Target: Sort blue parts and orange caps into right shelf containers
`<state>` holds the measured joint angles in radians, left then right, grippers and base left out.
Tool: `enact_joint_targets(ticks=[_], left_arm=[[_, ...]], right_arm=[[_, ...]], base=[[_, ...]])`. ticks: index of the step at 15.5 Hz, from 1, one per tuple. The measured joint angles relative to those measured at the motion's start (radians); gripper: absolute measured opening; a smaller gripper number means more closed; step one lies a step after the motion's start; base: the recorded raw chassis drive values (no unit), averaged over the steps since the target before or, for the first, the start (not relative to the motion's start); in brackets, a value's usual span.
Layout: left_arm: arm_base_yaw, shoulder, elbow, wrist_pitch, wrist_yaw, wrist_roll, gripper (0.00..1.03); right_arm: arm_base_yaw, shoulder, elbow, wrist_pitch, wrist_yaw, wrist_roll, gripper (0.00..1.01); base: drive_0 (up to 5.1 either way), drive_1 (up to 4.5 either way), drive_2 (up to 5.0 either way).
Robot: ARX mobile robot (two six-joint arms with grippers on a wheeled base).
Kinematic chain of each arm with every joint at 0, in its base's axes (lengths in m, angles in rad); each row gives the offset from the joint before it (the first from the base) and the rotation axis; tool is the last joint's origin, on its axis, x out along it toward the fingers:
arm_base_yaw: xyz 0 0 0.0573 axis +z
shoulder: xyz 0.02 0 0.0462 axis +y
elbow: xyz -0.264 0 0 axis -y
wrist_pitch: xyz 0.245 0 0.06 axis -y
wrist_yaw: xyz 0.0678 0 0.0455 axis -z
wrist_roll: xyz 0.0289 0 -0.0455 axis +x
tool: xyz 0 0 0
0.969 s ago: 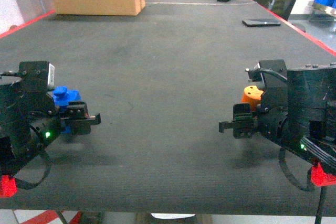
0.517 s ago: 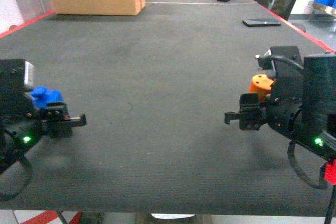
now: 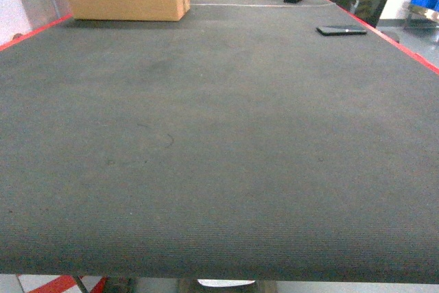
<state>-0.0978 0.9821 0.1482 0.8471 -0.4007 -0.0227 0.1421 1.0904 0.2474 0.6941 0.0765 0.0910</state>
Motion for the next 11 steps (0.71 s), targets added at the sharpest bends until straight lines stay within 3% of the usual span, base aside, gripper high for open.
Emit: enact_joint_targets(ticks=[2, 4, 6, 7, 8, 9, 10, 11], left_arm=[[-0.079, -0.373, -0.050, -0.311, -0.062, 0.004, 0.42], [-0.136, -0.700, -0.050, -0.569, -0.140, 0.012, 0.42], [-0.136, -0.761, -0.048, -0.591, -0.150, 0.016, 0.42], [-0.125, -0.761, -0.044, -0.636, -0.118, 0.019, 0.42], [0.035, -0.850, -0.023, -0.828, 0.153, 0.023, 0.42], [0.109, -0.893, -0.027, -0.869, 0.275, 0.021, 0.42], [0.100, -0.895, -0.031, -0.864, 0.389, 0.023, 0.42], [0.090, -0.901, -0.052, -0.866, 0.404, 0.023, 0.42]], right_arm=[[-0.040, -0.394, -0.072, -0.277, -0.025, 0.007, 0.45], [-0.042, -0.705, -0.073, -0.474, 0.011, 0.010, 0.45], [-0.037, -0.744, -0.068, -0.484, 0.011, 0.010, 0.45], [-0.043, -0.740, -0.064, -0.509, 0.005, 0.000, 0.45], [-0.130, -0.762, -0.076, -0.550, -0.074, -0.042, 0.45], [-0.151, -0.787, -0.093, -0.547, -0.057, -0.059, 0.45], [-0.143, -0.808, -0.112, -0.546, -0.082, -0.068, 0.45], [-0.143, -0.825, -0.129, -0.549, -0.076, -0.073, 0.45]], base=[[0.0, 0.00, 0.0], [0.0, 0.00, 0.0], [0.0, 0.00, 0.0], [0.0, 0.00, 0.0], [0.0, 0.00, 0.0], [0.0, 0.00, 0.0], [0.0, 0.00, 0.0], [0.0, 0.00, 0.0]])
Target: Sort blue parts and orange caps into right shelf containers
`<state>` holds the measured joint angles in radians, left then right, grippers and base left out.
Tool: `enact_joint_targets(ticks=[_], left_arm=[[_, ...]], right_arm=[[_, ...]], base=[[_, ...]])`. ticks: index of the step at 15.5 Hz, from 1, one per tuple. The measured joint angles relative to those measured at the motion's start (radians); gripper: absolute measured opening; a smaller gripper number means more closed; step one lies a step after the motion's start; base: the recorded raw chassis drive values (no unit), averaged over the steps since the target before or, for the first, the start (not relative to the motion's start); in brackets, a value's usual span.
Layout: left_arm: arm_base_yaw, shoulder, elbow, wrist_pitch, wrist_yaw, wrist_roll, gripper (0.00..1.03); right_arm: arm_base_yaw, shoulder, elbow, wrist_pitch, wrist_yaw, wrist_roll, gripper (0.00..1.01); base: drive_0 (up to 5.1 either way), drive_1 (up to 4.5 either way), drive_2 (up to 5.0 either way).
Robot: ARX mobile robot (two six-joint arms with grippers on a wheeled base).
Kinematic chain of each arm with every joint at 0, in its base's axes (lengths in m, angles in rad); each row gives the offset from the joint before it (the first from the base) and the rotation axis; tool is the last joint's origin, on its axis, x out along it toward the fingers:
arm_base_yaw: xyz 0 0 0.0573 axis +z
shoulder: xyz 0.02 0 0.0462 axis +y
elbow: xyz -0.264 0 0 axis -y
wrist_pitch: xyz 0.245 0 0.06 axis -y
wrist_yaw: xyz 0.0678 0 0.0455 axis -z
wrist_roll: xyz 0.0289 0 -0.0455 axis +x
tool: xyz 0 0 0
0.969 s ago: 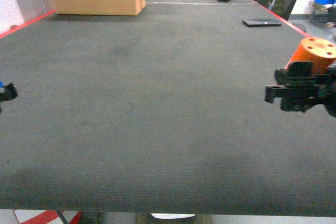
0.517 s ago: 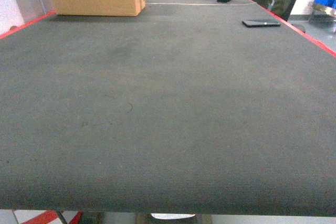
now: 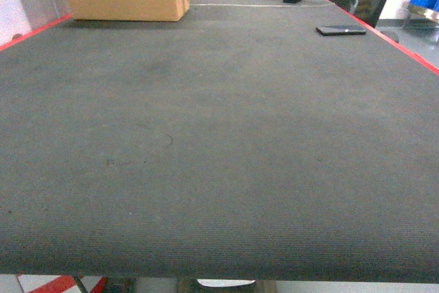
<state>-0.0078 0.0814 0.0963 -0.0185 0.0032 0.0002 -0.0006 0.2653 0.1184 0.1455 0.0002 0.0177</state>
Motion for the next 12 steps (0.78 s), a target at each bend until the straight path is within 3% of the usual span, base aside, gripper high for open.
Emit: enact_joint_targets(ticks=[4, 6, 12], left_arm=[[0.008, -0.030, -0.037, 0.008, -0.003, 0.000, 0.42], [0.008, -0.039, -0.052, 0.008, -0.005, 0.000, 0.42], [0.008, -0.071, -0.085, 0.011, -0.003, 0.000, 0.42]], right_arm=[[0.000, -0.068, -0.051, -0.020, 0.000, -0.004, 0.45], [0.000, -0.211, -0.074, -0.164, -0.001, -0.008, 0.45], [0.000, -0.260, -0.105, -0.148, -0.001, -0.011, 0.45]], base=[[0.0, 0.00, 0.0], [0.0, 0.00, 0.0], [0.0, 0.00, 0.0]])
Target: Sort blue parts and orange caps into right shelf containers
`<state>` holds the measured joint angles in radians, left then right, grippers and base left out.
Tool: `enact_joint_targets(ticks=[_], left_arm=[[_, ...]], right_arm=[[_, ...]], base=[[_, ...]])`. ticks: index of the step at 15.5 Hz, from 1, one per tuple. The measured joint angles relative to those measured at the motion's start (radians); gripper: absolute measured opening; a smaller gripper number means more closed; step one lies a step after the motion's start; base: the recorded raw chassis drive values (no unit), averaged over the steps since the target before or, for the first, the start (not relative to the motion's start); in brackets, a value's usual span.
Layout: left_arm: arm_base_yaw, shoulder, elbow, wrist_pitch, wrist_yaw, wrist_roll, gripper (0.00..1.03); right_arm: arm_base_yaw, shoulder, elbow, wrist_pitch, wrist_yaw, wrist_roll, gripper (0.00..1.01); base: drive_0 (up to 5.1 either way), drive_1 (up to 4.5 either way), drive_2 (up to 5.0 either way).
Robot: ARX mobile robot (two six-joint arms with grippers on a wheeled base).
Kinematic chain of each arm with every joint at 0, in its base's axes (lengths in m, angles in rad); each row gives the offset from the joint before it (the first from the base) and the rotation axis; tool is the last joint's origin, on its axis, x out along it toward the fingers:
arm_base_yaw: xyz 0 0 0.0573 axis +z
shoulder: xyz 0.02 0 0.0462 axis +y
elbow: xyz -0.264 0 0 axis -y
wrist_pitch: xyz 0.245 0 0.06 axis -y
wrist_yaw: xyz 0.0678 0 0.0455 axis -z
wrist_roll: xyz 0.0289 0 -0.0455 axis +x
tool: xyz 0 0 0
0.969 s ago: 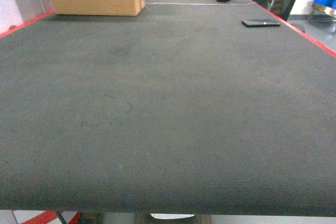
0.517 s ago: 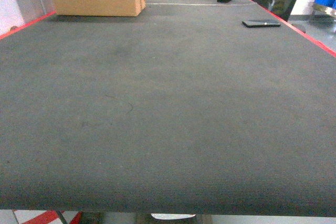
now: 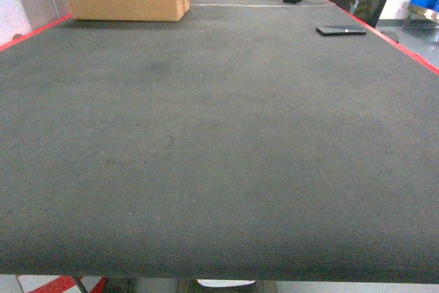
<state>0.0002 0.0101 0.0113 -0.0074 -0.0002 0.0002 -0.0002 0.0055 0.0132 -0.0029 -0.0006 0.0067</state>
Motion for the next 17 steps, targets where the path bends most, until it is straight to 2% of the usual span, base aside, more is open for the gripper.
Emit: enact_joint_targets(ticks=[11, 17], left_arm=[[0.001, 0.000, 0.000, 0.000, -0.001, 0.000, 0.42], [0.000, 0.000, 0.000, 0.000, 0.000, 0.000, 0.42]], right_arm=[[0.000, 0.000, 0.000, -0.004, -0.001, 0.000, 0.45], [0.000, 0.000, 0.000, -0.003, 0.000, 0.000, 0.45]], base=[[0.0, 0.00, 0.0], [-2.1, -2.10, -2.1]])
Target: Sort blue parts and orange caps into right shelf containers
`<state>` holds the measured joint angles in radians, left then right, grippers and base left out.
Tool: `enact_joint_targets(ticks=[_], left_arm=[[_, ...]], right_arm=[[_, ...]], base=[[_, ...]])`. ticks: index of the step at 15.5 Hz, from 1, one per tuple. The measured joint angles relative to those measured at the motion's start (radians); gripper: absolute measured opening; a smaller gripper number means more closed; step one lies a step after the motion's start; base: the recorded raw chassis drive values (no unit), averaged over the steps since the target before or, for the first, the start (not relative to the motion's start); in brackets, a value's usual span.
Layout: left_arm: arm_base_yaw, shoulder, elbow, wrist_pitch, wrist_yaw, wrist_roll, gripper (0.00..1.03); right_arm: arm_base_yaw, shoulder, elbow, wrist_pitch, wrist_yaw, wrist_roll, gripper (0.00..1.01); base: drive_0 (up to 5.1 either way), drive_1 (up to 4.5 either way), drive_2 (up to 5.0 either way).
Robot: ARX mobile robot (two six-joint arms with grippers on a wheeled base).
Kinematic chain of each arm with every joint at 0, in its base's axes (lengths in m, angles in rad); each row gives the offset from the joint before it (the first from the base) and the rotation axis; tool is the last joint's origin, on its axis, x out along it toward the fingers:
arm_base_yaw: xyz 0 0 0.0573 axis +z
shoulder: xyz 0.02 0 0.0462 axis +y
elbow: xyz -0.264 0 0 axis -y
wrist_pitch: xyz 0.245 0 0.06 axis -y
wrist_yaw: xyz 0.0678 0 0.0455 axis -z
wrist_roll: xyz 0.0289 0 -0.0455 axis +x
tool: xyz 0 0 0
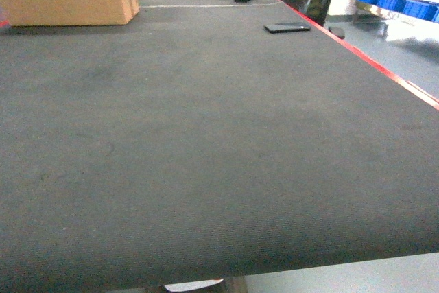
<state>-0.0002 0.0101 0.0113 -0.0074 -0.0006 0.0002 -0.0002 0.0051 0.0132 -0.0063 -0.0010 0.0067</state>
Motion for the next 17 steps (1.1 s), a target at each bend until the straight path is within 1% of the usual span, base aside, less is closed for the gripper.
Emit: enact_joint_targets(ticks=[17], left_arm=[[0.000, 0.000, 0.000, 0.000, 0.000, 0.000, 0.42]], right_arm=[[0.000, 0.000, 0.000, 0.000, 0.000, 0.000, 0.45]], base=[[-1.6, -1.59, -1.6]])
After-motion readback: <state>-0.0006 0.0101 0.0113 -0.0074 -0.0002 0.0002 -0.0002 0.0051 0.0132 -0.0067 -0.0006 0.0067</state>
